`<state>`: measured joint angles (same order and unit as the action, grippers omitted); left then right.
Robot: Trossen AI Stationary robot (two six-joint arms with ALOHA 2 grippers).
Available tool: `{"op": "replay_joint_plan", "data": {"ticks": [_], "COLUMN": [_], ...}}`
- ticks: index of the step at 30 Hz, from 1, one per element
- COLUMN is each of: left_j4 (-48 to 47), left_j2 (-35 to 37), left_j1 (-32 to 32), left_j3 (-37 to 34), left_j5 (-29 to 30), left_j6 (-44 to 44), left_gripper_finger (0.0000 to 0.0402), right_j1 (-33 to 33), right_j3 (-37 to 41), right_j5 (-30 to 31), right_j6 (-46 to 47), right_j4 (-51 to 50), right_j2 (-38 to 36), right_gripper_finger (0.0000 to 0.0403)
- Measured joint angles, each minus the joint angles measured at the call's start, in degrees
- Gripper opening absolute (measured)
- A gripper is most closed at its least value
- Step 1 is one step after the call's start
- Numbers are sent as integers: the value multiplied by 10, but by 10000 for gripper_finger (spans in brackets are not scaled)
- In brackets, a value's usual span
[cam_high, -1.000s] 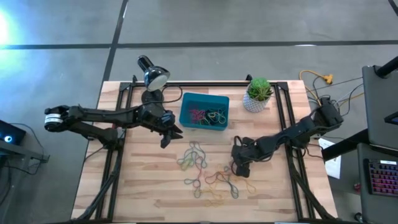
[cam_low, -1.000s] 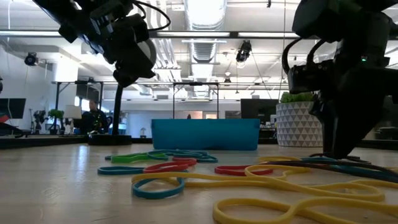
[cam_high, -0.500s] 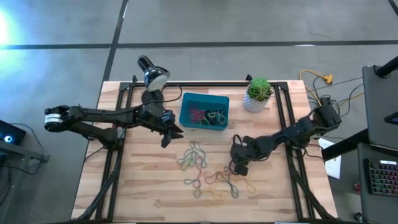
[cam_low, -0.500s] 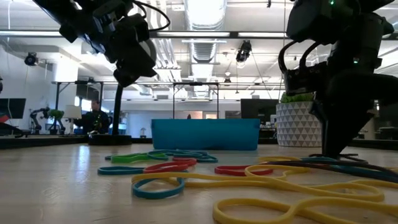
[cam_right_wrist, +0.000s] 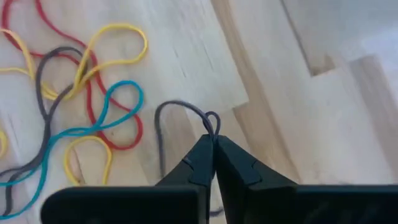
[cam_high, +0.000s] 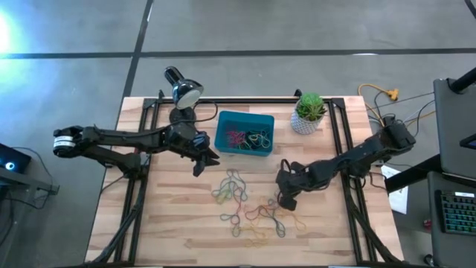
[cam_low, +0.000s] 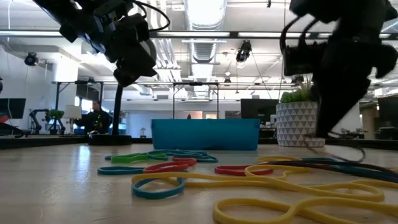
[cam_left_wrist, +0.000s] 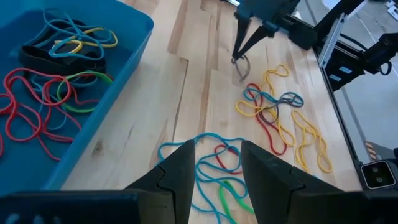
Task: Pick and place rubber bands into bin
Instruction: Put the top purple rubber band into the blue bin
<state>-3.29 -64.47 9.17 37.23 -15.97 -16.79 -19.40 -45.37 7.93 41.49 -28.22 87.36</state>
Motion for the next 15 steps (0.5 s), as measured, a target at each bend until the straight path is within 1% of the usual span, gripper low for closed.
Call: {"op": "replay_joint_plan", "data": {"ticks": [3, 6, 11, 15], "left_j4": [3, 3, 18, 20], "left_j2": [0, 0, 0, 0], "left_j1": [0, 0, 0, 0], "left_j3": [0, 0, -1, -2], "left_j5": [0, 1, 4, 4], "left_j6": [0, 0, 0, 0], "left_gripper_finger": [114, 114, 114, 114], "right_j1": [0, 0, 6, 30], "right_j3": [-8, -26, -65, -102], "right_j5": [5, 23, 74, 107], "right_j6": [-19, -49, -115, -175], "right_j4": [-3, 2, 1, 1], "right_j2": [-17, -39, -56, -59], "right_gripper_finger": [8, 8, 8, 8]}}
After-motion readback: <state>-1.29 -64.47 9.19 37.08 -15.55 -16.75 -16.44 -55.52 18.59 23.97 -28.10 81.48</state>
